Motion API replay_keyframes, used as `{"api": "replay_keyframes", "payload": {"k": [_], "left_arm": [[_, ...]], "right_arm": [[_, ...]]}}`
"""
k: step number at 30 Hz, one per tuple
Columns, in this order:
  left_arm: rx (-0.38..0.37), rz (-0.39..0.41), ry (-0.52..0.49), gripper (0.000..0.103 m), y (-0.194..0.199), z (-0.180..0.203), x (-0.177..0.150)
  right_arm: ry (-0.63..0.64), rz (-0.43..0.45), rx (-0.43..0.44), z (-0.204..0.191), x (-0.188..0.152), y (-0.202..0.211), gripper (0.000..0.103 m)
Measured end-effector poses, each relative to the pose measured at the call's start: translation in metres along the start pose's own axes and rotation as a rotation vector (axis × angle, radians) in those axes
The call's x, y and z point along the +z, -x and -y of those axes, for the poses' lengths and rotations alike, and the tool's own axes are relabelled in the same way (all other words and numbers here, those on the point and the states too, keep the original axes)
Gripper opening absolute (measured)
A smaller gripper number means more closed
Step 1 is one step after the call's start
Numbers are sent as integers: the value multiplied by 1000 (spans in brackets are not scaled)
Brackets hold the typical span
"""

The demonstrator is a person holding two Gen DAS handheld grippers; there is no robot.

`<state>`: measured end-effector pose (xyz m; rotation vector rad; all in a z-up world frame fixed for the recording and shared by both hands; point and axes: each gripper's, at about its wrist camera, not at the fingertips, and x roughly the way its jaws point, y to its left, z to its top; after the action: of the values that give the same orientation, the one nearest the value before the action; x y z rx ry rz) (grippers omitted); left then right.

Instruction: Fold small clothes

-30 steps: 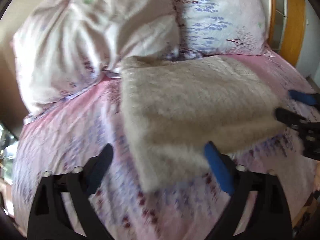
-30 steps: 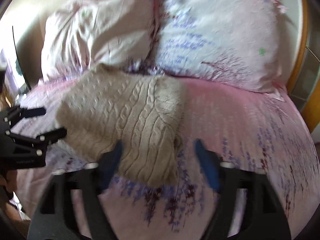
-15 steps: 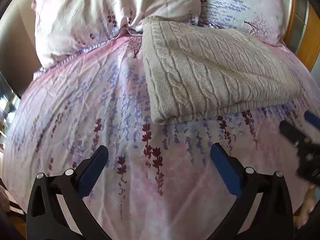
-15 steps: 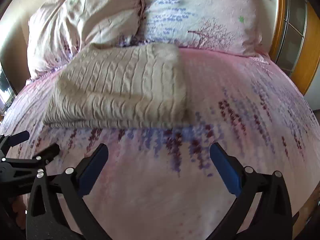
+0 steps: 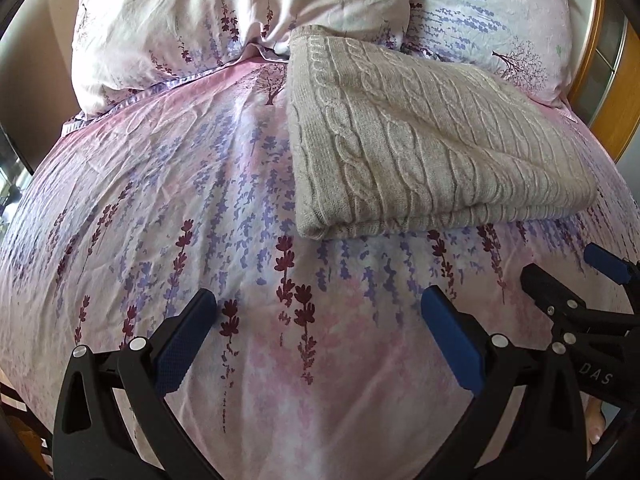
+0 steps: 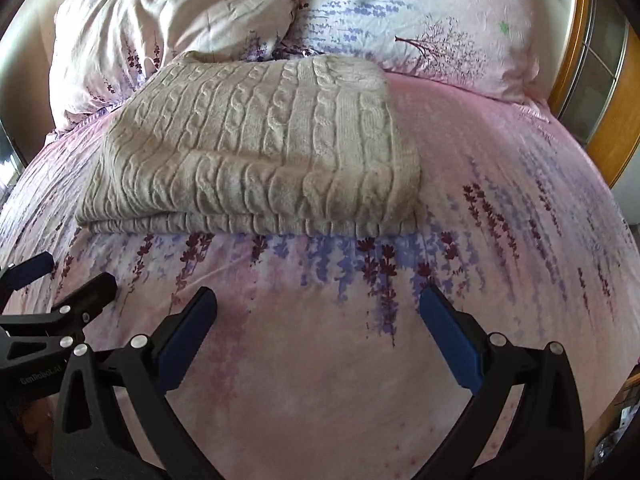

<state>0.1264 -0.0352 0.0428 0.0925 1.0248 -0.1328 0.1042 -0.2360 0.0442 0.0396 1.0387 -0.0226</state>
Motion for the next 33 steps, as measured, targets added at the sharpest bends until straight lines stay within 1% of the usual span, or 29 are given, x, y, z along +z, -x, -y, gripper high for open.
{"api": "replay_keyframes", "payload": {"k": [14, 24, 33], "left_arm": [[3, 4, 3, 102, 1, 0, 0], [1, -22, 0, 102, -2, -2, 3], [1, -21, 1, 102, -2, -1, 3]], "right_arm": [[6, -1, 4, 0, 1, -1, 101], [7, -1, 5, 0, 1, -1, 101], [7, -1, 5, 0, 1, -1, 101]]}}
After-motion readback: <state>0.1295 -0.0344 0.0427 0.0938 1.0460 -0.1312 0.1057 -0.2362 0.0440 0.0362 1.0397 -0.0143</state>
